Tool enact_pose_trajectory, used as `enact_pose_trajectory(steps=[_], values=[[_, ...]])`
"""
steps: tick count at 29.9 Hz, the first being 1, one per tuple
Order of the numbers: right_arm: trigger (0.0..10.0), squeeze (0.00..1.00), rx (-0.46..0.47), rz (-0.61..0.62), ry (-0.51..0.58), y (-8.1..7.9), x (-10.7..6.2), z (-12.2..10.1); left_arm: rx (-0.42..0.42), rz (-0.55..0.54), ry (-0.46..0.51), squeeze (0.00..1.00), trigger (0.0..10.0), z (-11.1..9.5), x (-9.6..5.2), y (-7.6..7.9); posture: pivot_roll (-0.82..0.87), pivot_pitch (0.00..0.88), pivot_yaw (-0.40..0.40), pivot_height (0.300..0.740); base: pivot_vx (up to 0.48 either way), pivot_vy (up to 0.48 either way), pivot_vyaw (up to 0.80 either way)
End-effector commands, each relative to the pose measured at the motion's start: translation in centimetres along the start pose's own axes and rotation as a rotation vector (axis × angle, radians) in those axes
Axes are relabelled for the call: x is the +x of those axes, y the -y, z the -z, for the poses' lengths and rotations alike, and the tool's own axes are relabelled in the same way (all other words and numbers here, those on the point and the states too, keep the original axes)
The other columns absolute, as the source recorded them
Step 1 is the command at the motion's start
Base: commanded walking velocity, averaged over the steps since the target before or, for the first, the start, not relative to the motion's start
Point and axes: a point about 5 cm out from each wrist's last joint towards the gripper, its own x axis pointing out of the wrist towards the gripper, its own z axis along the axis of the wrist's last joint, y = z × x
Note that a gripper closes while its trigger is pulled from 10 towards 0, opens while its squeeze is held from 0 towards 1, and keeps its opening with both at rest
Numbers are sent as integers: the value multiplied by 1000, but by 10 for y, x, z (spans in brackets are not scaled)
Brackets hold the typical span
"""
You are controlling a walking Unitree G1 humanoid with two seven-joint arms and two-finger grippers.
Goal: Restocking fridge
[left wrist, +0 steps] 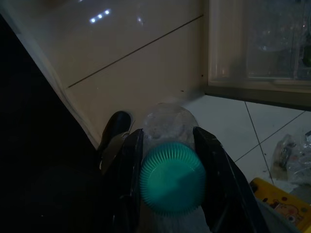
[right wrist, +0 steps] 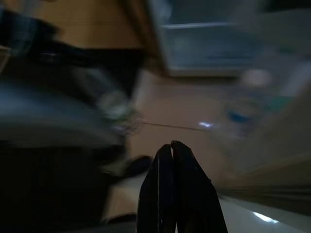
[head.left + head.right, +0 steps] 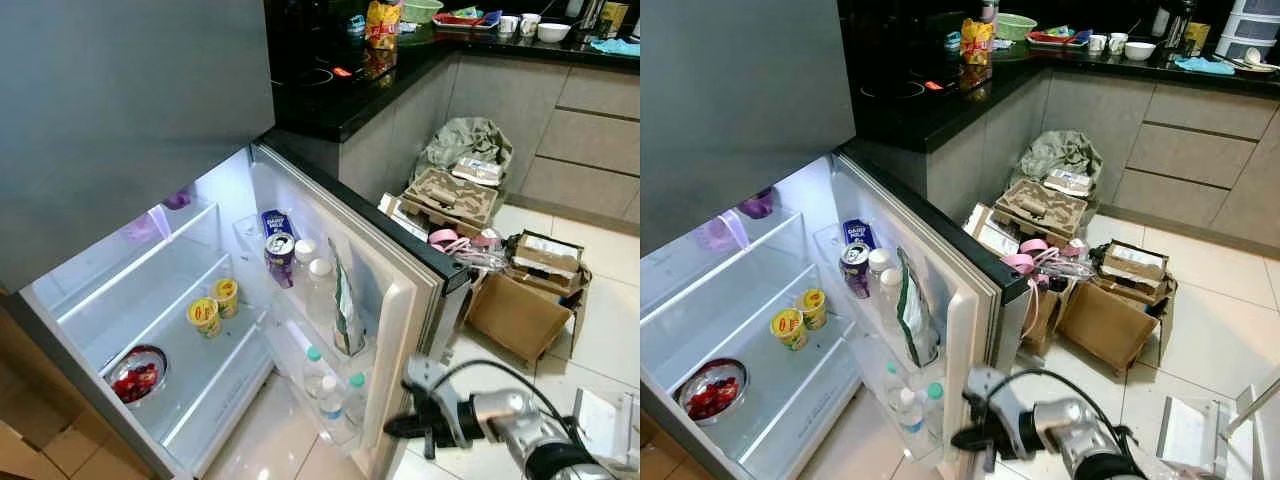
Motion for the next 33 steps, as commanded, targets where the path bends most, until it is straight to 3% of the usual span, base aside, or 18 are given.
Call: enact_pose_trajectory(steps=[1, 4, 5, 10, 13, 17, 19, 21, 22, 24, 27, 28, 29, 30, 32, 33], values=[[10000, 0, 29, 116, -97, 5, -5, 15, -1, -41, -71, 0, 10000, 15, -4, -10, -120, 0, 4, 740, 0, 0, 0], [10000, 0, 23, 165, -150, 8, -9, 21, -2, -41, -72, 0, 10000, 16, -4, -9, -120, 0, 4, 740, 0, 0, 0], [10000, 0, 41, 221, -216, 12, -17, 32, -2, -41, -73, 0, 10000, 16, -4, -9, -119, 0, 4, 740, 0, 0, 0], [10000, 0, 79, 279, -271, 16, -30, 44, -4, -45, -72, 0, 10000, 16, -4, -10, -117, 0, 3, 740, 0, 0, 0], [10000, 0, 109, 385, -326, 21, -43, 55, -3, -49, -71, 0, 10000, 15, -5, -13, -115, 0, 3, 740, 0, 0, 0], [10000, 0, 195, 675, -348, 38, -70, 64, 1, -52, -71, 0, 10000, 14, -5, -14, -114, 0, 5, 740, 0, 0, 0], [10000, 0, 212, 712, -341, 41, -74, 65, 1, -52, -70, 0, 10000, 14, -5, -14, -114, 0, 5, 740, 0, 0, 0], [10000, 0, 247, 856, -327, 49, -91, 66, 2, -51, -68, 0, 10000, 13, -5, -15, -112, 0, 6, 740, 0, 0, 0], [10000, 0, 247, 856, -327, 49, -91, 66, 2, -51, -68, 0, 10000, 13, -5, -15, -112, 0, 6, 740, 0, 0, 0], [10000, 0, 295, 962, -301, 56, -106, 66, 4, -50, -66, 0, 10000, 12, -5, -15, -110, 0, 6, 740, 0, 0, 0], [10000, 0, 330, 929, -293, 54, -107, 69, 5, -50, -65, 0, 10000, 11, -5, -15, -111, 0, 7, 740, 0, 0, 0], [10000, 0, 349, 859, -294, 50, -104, 72, 7, -50, -64, 0, 10000, 11, -5, -15, -111, 0, 7, 740, 0, 0, 0], [10000, 0, 361, 710, -306, 39, -95, 77, 8, -51, -62, 0, 10000, 10, -5, -15, -111, 0, 7, 740, 0, 0, 0], [10000, 0, 361, 710, -306, 39, -95, 77, 8, -51, -62, 0, 10000, 10, -5, -15, -111, 0, 7, 740, 0, 0, 0], [10000, 0, 338, 417, -316, 19, -78, 83, 7, -52, -60, 0, 10000, 9, -5, -15, -111, 0, 7, 740, 0, 0, 0], [10000, 0, 329, 335, -312, 13, -73, 84, 6, -52, -59, 0, 10000, 8, -5, -15, -111, 0, 7, 740, 0, 0, 0]])
